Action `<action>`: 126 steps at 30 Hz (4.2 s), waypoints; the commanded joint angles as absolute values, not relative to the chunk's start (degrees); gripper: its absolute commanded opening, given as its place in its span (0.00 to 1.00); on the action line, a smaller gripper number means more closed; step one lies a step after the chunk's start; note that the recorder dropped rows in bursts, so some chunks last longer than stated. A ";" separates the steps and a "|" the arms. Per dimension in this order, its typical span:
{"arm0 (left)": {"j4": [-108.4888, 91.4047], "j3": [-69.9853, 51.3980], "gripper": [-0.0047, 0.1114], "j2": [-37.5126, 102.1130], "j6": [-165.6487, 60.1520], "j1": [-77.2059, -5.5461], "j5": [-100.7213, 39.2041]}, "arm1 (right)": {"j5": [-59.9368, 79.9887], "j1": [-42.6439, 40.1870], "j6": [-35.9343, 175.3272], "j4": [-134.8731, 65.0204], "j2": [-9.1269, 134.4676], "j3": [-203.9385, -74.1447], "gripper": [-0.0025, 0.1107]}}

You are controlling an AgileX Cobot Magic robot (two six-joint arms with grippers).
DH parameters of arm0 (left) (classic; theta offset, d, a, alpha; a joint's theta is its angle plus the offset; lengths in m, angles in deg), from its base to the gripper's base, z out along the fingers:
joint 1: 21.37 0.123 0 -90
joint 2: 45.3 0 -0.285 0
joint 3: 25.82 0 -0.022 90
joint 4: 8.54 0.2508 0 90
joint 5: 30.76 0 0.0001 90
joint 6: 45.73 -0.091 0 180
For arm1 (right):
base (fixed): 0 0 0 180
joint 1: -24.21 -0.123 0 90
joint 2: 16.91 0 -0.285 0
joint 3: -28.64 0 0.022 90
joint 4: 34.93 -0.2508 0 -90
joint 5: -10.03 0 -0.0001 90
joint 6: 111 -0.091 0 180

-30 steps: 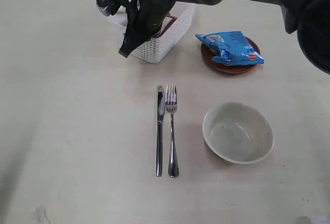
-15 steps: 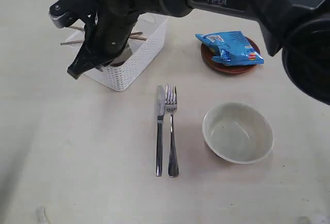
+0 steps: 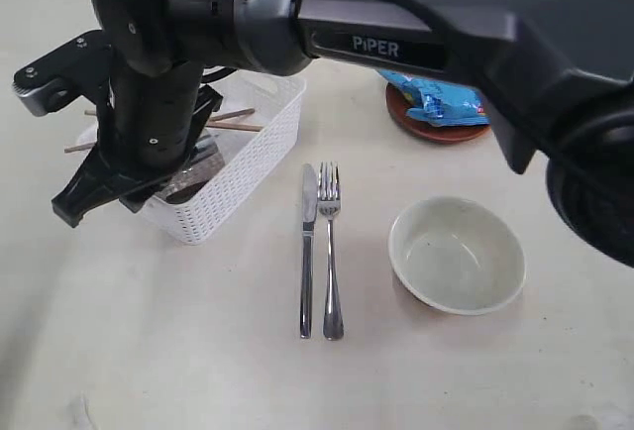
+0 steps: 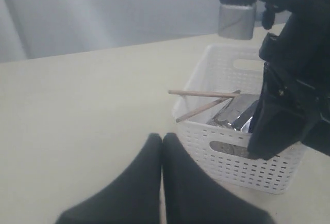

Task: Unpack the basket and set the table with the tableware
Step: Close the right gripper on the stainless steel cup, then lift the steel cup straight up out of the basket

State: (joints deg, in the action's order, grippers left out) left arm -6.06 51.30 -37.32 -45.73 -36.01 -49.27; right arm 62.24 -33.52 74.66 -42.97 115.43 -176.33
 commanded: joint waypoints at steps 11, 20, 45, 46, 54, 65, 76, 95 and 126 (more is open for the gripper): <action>-6.02 51.40 0.04 -37.51 -45.73 -36.37 -49.32 | 64.74 -21.87 71.38 -54.92 109.94 -176.70 0.45; -6.02 51.40 0.04 -37.51 -45.73 -36.37 -49.32 | 70.08 -14.54 75.21 -63.20 113.81 -176.70 0.45; -6.02 51.40 0.04 -37.51 -45.73 -36.37 -49.32 | 64.09 -14.89 82.49 -71.24 120.16 -176.70 0.45; -6.02 51.40 0.04 -37.51 -45.73 -36.37 -49.32 | 64.74 -15.17 82.49 -71.70 120.39 -176.70 0.45; -6.02 51.40 0.04 -37.51 -45.73 -36.37 -49.32 | 65.95 -15.89 82.37 -71.68 122.79 -176.70 0.45; -6.02 51.40 0.04 -37.51 -45.73 -36.37 -49.32 | 64.34 -15.89 81.37 -68.22 123.02 -176.70 0.46; -6.02 51.40 0.04 -37.51 -45.73 -36.37 -49.32 | 64.04 -17.78 82.04 -66.44 123.67 -176.70 0.56; -6.02 51.40 0.04 -37.51 -45.73 -36.37 -49.32 | 72.87 -17.89 82.31 -66.76 121.89 -187.41 0.02; -6.02 51.40 0.04 -37.51 -45.73 -36.37 -49.32 | 79.99 -17.89 74.39 -34.93 106.87 -187.31 0.02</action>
